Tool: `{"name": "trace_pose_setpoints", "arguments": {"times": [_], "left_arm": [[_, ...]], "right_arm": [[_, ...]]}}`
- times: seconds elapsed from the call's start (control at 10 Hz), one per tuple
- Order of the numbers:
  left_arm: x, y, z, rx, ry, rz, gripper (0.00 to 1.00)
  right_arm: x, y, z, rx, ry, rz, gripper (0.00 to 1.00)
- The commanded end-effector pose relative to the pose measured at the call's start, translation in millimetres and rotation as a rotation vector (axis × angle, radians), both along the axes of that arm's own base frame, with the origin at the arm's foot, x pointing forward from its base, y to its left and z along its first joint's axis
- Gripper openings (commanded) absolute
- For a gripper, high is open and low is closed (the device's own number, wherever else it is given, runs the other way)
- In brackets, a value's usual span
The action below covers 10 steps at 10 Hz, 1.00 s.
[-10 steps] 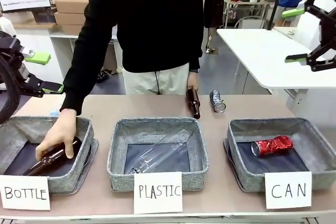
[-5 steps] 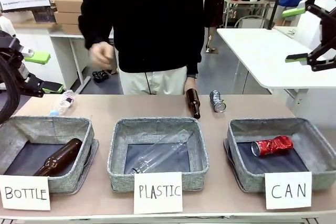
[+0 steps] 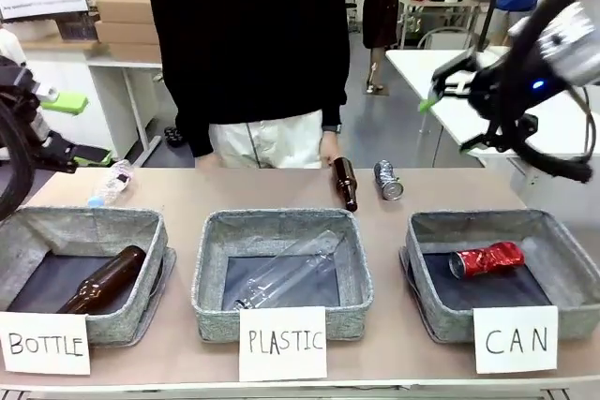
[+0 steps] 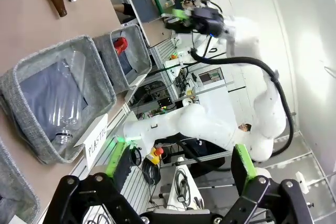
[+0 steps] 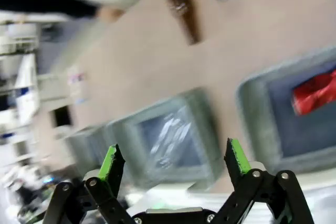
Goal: Sort the can waste into the basket.
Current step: Pick up the can waste from the table and place it in the right Fabric basket.
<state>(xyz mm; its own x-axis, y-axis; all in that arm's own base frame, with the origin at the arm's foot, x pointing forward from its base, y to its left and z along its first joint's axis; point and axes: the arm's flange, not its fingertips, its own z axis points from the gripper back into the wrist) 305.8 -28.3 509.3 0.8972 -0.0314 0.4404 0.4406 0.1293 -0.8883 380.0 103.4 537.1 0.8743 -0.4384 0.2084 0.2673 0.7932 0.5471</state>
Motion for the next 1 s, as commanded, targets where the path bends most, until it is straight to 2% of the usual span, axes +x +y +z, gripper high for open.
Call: {"name": "trace_pose_setpoints", "arguments": {"times": [0.0, 0.1, 0.2, 0.3, 0.4, 0.5, 0.7, 0.9], "left_arm": [[-0.9, -1.1, 2.5, -0.016, -0.011, -0.001, 1.0], [-0.9, -1.1, 2.5, -0.016, -0.011, -0.001, 1.0], [-0.9, -1.1, 2.5, -0.016, -0.011, -0.001, 1.0], [-0.9, -1.1, 2.5, -0.016, -0.011, -0.001, 1.0], [-0.9, -1.1, 2.5, -0.016, -0.011, -0.001, 1.0], [-0.9, -1.1, 2.5, -0.016, -0.011, -0.001, 1.0], [-0.9, -1.1, 2.5, -0.016, -0.011, -0.001, 1.0], [-0.9, -1.1, 2.5, -0.016, -0.011, -0.001, 1.0]], "right_arm": [[38.0, -11.2, -17.0, -0.249, 0.155, 0.046, 1.0], [15.0, -12.9, -22.3, -0.162, 0.146, 0.001, 1.0], [26.7, 2.1, -26.6, -0.138, 0.053, 0.03, 1.0], [26.7, 2.1, -26.6, -0.138, 0.053, 0.03, 1.0], [37.2, -9.0, -44.5, -0.202, 0.113, 0.046, 1.0], [73.3, 2.2, -54.9, -0.267, 0.106, 0.026, 1.0], [179.6, 24.1, -59.7, -0.446, 0.033, -0.114, 1.0], [265.2, 37.6, -98.0, -0.544, 0.074, -0.144, 1.0]]}}
